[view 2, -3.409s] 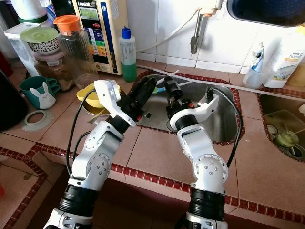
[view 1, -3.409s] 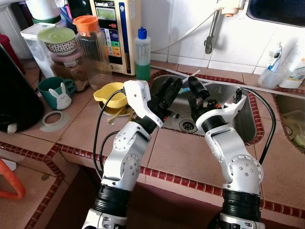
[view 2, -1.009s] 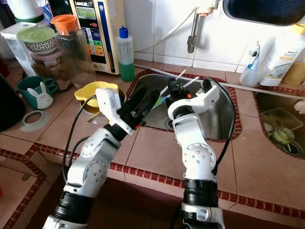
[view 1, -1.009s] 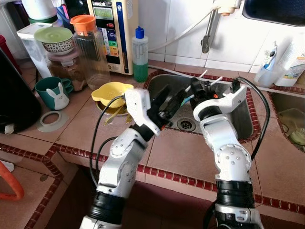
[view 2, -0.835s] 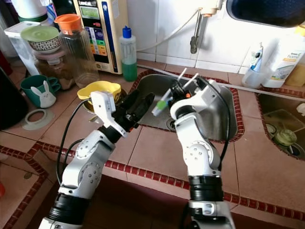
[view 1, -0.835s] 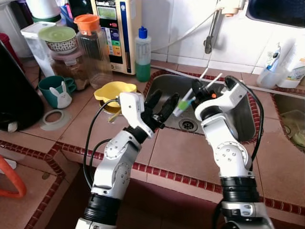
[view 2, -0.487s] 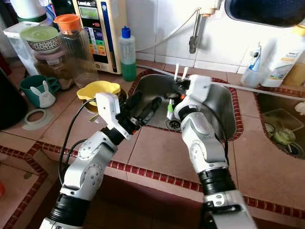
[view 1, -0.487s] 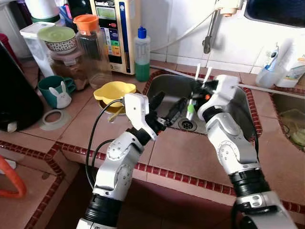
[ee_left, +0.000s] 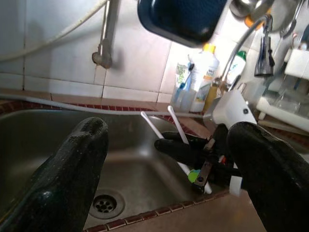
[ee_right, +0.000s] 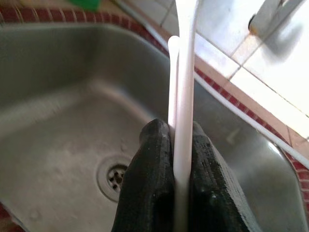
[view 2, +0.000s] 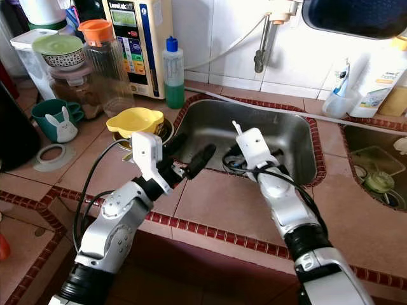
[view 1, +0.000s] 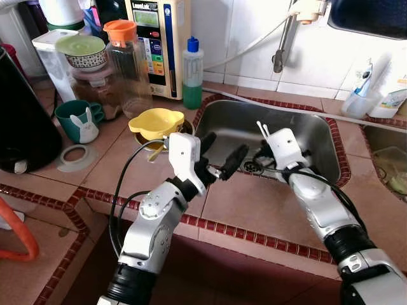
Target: Kitchen organization
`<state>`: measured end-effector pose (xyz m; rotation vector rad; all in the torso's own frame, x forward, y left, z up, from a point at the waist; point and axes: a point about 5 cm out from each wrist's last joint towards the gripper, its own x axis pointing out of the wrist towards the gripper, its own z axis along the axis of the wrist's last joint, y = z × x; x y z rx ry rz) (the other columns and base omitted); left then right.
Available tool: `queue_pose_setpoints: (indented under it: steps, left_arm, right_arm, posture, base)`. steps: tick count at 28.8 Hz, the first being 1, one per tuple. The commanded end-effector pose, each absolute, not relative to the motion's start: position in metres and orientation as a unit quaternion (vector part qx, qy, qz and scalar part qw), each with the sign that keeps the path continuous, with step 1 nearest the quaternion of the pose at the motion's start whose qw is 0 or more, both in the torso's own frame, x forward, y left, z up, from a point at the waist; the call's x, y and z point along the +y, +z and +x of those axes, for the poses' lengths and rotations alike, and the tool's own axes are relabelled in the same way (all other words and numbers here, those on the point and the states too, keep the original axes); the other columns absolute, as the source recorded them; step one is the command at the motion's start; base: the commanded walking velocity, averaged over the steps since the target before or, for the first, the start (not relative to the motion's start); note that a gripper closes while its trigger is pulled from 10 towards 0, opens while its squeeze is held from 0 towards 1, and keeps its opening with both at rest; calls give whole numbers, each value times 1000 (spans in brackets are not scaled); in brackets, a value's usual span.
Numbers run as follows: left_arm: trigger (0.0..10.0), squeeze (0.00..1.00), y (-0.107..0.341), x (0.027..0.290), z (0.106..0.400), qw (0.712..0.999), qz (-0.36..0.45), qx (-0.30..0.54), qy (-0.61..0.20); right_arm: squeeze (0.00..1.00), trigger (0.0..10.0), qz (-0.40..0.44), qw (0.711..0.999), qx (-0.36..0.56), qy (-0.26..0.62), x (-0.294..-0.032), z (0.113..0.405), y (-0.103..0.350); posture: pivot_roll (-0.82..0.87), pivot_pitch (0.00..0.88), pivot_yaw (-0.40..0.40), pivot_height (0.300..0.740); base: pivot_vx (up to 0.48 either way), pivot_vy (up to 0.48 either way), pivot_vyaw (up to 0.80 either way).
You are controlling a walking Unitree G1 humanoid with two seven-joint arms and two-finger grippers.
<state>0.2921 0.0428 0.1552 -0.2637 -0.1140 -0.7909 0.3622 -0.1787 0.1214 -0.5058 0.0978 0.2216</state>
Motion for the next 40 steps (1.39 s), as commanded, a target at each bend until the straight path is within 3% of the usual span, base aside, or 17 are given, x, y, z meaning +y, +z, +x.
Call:
queue_pose_setpoints:
  steps: [1, 3, 4, 6, 15, 26, 28, 35, 36, 37, 40]
  left_arm:
    - [10000, 1000, 151, 41, 290, 914, -103, -42, -390]
    - [10000, 1000, 149, 42, 290, 915, -102, -37, -388]
    - [10000, 1000, 147, 42, 290, 916, -100, -31, -387]
    - [10000, 1000, 144, 44, 291, 919, -95, -24, -381]
    - [10000, 1000, 138, 47, 292, 924, -81, -7, -374]
    - [10000, 1000, 137, 45, 292, 926, -75, -4, -370]
    - [10000, 1000, 136, 46, 293, 929, -72, -2, -364]
    - [10000, 1000, 138, 54, 301, 946, -47, -14, -319]
    - [10000, 431, 138, 56, 303, 951, -44, -17, -307]
    - [10000, 0, 140, 59, 306, 956, -41, -21, -289]
    - [10000, 0, 141, 61, 310, 961, -36, -22, -273]
  right_arm:
    - [0, 10000, -257, 959, 47, 107, -182, 365, 124]
    - [0, 10000, -260, 959, 52, 94, -186, 367, 125]
    - [71, 10000, -261, 959, 53, 96, -187, 368, 124]
    - [1000, 10000, -275, 956, 63, 75, -194, 369, 122]
    - [1000, 10000, -268, 953, 121, 72, -201, 364, 102]
    - [1000, 10000, -254, 955, 128, 83, -196, 362, 95]
    - [1000, 10000, -183, 973, 118, 71, -193, 366, 103]
    - [1000, 10000, -77, 994, 57, 52, -185, 366, 127]
    - [1000, 10000, -75, 995, 46, 47, -185, 364, 130]
    - [1000, 10000, -69, 996, 30, 41, -183, 360, 134]
    - [1000, 10000, -56, 997, 20, 44, -180, 352, 137]
  posture:
    - [13, 0, 8, 740]
    - [14, 0, 9, 740]
    - [15, 0, 11, 740]
    - [17, 0, 12, 740]
    - [21, 0, 17, 740]
    - [21, 0, 17, 740]
    - [21, 0, 16, 740]
    - [19, 0, 11, 740]
    - [19, 0, 11, 740]
    - [16, 0, 10, 740]
    - [13, 0, 10, 740]
  base:
    - [0, 0, 0]
    - [0, 0, 0]
    - [0, 0, 0]
    - [0, 0, 0]
    - [0, 0, 0]
    - [0, 0, 0]
    - [0, 0, 0]
    - [0, 0, 0]
    - [0, 0, 0]
    - [0, 0, 0]
    - [0, 0, 0]
